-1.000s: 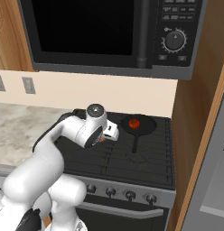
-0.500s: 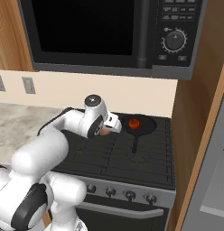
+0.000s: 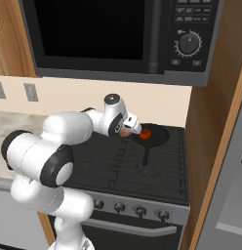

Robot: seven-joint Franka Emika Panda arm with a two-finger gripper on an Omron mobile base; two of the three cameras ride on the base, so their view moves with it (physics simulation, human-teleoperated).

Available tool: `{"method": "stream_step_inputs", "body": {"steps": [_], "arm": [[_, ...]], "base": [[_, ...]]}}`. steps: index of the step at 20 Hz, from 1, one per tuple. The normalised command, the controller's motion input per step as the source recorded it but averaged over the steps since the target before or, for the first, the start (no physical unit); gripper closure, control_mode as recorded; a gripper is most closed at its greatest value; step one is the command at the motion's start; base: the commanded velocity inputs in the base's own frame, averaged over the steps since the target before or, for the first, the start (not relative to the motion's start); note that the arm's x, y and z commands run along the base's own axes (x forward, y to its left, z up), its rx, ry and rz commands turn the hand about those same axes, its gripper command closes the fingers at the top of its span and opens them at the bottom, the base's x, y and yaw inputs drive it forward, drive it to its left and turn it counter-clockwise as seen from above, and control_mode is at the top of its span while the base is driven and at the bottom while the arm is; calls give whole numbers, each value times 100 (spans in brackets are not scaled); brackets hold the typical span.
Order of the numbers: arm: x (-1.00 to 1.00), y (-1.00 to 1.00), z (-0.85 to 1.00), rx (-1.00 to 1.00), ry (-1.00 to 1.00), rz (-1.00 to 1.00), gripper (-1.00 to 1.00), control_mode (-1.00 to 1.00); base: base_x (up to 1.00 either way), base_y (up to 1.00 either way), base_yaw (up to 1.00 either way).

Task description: Place the pan on the rear right burner on the stove. Then place the tomato and the onion in the pan and turn on the rear right burner.

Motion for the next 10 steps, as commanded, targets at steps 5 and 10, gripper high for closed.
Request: {"method": "stream_step_inputs", "body": {"steps": [5, 10], "arm": [[17, -49, 9, 0, 4, -7, 100, -100], [28, -41, 4, 0, 2, -6, 100, -100]], "base": [[0, 0, 0], [0, 0, 0]]}}
